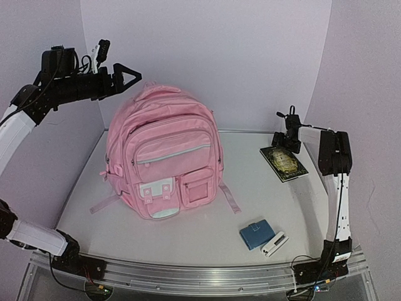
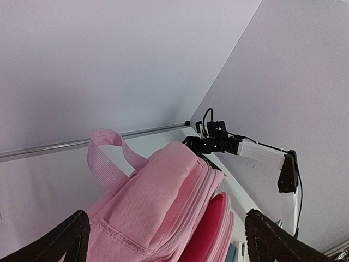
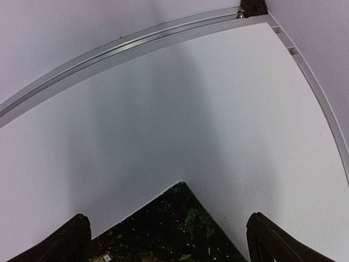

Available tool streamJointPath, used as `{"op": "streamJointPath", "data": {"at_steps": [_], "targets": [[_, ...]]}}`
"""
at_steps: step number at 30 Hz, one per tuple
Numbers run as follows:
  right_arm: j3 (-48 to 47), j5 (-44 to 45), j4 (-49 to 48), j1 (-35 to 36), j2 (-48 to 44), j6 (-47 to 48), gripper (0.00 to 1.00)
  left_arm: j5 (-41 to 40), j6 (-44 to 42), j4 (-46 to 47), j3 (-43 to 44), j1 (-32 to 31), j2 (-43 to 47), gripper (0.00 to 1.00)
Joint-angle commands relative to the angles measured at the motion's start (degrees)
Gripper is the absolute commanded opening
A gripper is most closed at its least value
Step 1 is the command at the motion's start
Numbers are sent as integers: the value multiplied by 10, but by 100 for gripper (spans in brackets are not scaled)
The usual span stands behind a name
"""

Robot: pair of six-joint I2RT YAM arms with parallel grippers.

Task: Pack the student bag
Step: Move the book to the center of the board.

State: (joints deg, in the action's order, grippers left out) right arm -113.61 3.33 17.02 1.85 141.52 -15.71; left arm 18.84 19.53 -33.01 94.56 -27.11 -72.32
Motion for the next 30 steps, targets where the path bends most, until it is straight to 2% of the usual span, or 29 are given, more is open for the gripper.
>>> {"op": "streamJointPath", "data": {"at_steps": [1, 5, 9, 14, 21, 30], "targets": [[-42, 9, 7, 4, 22, -16, 98, -15, -7, -10, 4, -2, 21, 100], [-51, 17, 23, 5, 30, -17, 98, -21, -11, -10, -6, -2, 29, 100], [-20, 10, 31, 14, 16, -9, 96, -22, -12, -8, -12, -2, 34, 100], [42, -19, 33, 25, -9, -5, 93, -12, -13, -13, -9, -2, 36, 100], [124, 4, 21, 72, -67, -6, 92, -4, -14, -15, -28, -2, 58, 100], [271, 33, -18, 131, -172, -60, 91, -71, -1, -51, -119, -2, 145, 100]]}}
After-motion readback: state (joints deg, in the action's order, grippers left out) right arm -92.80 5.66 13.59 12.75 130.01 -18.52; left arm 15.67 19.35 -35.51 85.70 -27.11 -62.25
